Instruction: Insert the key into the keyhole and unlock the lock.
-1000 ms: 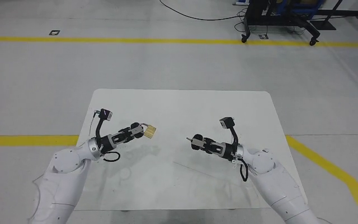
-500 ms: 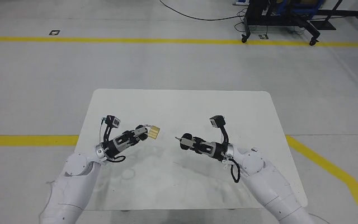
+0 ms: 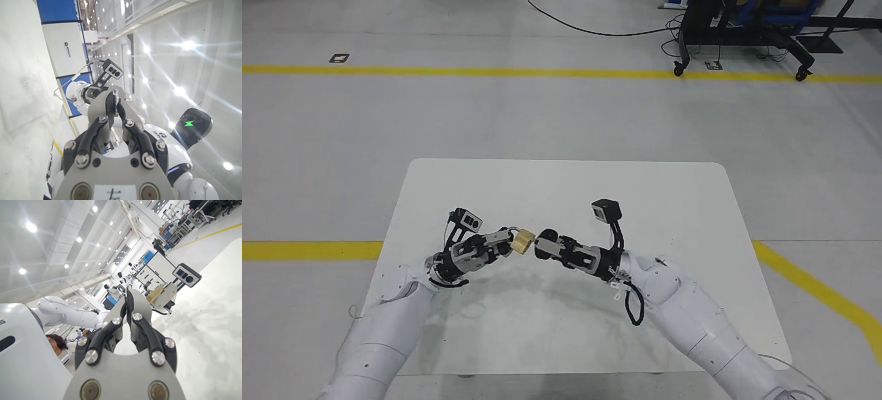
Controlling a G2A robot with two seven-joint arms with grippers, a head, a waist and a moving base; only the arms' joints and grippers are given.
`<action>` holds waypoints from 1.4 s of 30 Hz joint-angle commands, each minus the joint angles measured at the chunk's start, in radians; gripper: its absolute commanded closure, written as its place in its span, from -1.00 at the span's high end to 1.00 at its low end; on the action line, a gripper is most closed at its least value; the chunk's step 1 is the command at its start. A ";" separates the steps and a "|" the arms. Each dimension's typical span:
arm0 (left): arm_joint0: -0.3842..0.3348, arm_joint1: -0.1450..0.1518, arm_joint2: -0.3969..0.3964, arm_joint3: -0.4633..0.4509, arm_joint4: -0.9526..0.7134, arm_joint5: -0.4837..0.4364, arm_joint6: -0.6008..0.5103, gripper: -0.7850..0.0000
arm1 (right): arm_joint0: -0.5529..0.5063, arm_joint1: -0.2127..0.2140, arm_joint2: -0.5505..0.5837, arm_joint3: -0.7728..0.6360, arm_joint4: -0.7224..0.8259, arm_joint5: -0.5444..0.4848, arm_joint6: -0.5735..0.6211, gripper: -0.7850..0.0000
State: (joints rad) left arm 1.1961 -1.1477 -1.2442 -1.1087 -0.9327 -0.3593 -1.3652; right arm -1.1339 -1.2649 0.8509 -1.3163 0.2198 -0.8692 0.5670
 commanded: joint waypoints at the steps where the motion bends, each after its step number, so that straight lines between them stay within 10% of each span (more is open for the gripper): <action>1: -0.004 -0.003 0.004 0.008 -0.019 0.003 -0.023 -1.00 | 0.010 -0.005 -0.011 0.011 -0.005 -0.002 -0.004 -1.00; 24: 0.016 0.004 -0.026 -0.071 0.097 -0.022 -0.074 -1.00 | 0.052 -0.031 -0.006 0.074 -0.018 -0.032 -0.059 -1.00; 42: 0.098 0.046 -0.050 -0.303 0.265 -0.049 -0.047 -1.00 | 0.036 -0.015 0.057 0.063 0.007 0.011 -0.012 -1.00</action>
State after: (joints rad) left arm 1.2904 -1.1048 -1.2936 -1.4080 -0.6684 -0.4072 -1.4132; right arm -1.0986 -1.2791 0.9122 -1.2542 0.2214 -0.8602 0.5455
